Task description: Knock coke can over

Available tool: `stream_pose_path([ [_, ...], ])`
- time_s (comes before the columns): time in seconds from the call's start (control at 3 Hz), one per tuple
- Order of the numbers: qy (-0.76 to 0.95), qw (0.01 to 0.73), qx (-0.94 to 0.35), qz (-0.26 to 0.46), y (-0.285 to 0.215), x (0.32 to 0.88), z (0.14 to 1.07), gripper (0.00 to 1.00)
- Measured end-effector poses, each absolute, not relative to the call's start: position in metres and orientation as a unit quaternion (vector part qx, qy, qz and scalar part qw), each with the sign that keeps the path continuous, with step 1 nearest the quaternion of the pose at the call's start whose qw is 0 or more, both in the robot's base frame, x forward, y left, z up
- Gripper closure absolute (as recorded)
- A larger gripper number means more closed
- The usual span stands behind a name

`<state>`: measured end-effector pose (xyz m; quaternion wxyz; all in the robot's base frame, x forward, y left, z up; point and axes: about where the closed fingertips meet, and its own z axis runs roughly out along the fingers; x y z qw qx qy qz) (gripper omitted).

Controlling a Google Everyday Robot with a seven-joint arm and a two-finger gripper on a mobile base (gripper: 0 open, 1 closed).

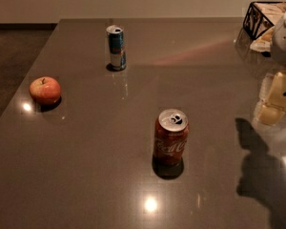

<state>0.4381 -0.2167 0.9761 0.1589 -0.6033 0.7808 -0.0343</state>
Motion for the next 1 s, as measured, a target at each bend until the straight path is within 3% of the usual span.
stream_pose_path([
  [0.67, 0.776, 0.164, -0.609, -0.014, -0.208, 0.433, 0.978, 0.0],
  [1.0, 0.752, 0.188, -0.63, 0.036, -0.182, 0.417, 0.975, 0.0],
])
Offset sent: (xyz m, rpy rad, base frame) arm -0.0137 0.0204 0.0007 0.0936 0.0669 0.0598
